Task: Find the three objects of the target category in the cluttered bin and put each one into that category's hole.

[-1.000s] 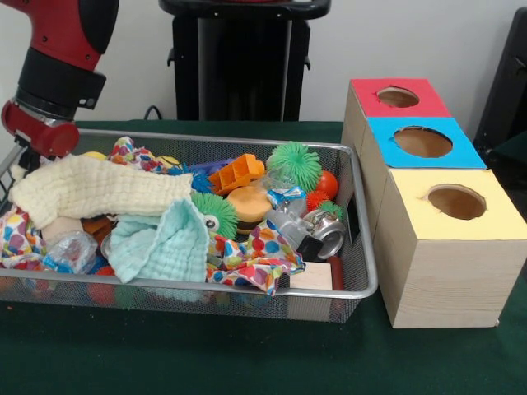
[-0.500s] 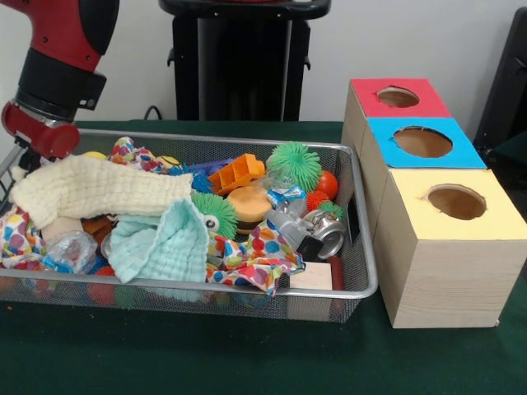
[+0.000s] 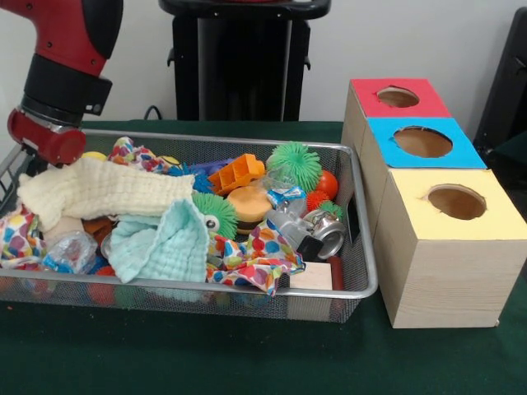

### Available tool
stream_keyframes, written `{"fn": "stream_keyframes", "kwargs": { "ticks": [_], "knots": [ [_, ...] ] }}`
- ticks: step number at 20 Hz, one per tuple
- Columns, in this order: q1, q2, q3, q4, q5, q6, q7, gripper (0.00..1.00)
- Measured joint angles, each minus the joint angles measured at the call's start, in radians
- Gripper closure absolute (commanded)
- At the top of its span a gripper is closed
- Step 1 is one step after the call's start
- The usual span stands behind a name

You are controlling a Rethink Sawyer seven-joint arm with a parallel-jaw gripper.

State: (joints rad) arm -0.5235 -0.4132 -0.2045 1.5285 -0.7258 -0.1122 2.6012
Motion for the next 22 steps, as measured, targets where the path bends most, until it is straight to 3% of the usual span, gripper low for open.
{"fn": "stream_keyframes", "kwargs": {
  "ticks": [4,13,22],
  "knots": [
    [-0.028,-0.008,0.062,0.007,0.000,0.023,0.000,1.00],
    [0.054,-0.030,0.054,0.024,0.000,0.053,0.000,1.00],
    [0.059,-0.079,0.059,0.048,0.000,0.139,0.000,1.00]
  ]
}}
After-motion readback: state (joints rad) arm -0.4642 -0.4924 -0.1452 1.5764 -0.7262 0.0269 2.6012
